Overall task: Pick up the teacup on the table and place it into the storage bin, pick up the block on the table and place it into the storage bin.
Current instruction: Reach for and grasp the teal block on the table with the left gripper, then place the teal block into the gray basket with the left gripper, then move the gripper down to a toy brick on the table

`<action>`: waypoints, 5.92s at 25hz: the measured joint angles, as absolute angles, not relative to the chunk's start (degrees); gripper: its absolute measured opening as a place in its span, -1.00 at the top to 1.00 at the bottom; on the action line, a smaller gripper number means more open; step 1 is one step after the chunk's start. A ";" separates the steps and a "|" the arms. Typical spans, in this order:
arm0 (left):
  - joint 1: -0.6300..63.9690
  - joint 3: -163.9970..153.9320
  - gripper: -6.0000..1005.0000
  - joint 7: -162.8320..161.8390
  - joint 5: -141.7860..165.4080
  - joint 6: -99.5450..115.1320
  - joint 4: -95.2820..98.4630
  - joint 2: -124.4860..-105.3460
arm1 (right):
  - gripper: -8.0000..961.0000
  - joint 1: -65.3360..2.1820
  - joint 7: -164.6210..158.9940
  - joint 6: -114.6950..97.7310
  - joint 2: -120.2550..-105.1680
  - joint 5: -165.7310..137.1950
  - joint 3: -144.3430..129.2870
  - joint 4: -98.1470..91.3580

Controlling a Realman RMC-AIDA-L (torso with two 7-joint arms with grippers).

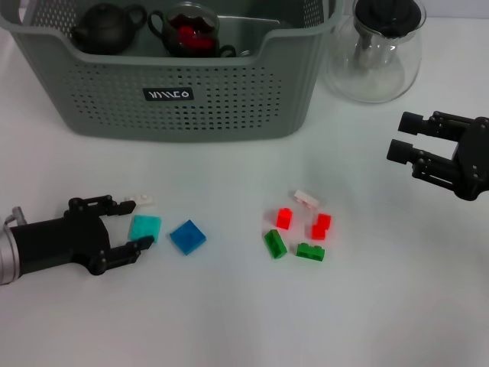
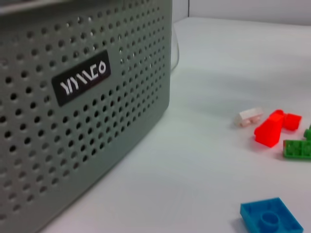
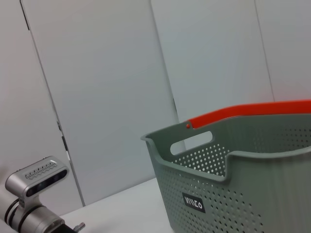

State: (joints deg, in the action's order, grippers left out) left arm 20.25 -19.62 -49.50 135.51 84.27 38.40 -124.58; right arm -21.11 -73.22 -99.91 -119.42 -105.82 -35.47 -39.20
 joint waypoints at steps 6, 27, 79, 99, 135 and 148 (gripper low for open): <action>20.69 -19.96 -0.24 -49.11 134.99 84.08 37.44 -124.56 | -0.15 -21.10 -73.17 -99.93 -119.45 -105.82 -35.41 -39.20; 19.98 -19.83 -0.24 -47.37 135.84 85.51 37.10 -124.53 | -0.15 -21.00 -73.21 -100.20 -119.35 -105.85 -35.42 -39.20; 24.46 -18.28 0.21 -73.13 119.81 110.04 56.84 -124.00 | -0.15 -21.63 -73.21 -100.19 -119.01 -105.90 -34.89 -38.58; 43.14 -46.23 0.26 -111.69 124.96 71.32 63.16 -117.70 | -0.15 -21.70 -72.78 -100.20 -119.27 -105.84 -34.87 -38.58; 23.13 -23.74 -0.11 -95.73 100.52 105.80 64.04 -122.59 | -0.15 -21.35 -62.04 -103.42 -119.98 -102.50 -34.11 -33.73; 18.24 -23.67 -0.10 -67.47 126.35 101.78 50.15 -124.48 | -0.15 -21.10 -58.84 -103.35 -119.76 -104.64 -34.14 -30.37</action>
State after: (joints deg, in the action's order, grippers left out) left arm 18.24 -23.67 -67.47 126.35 101.78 50.15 -124.48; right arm -21.10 -58.84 -103.35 -119.76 -104.64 -34.14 -30.37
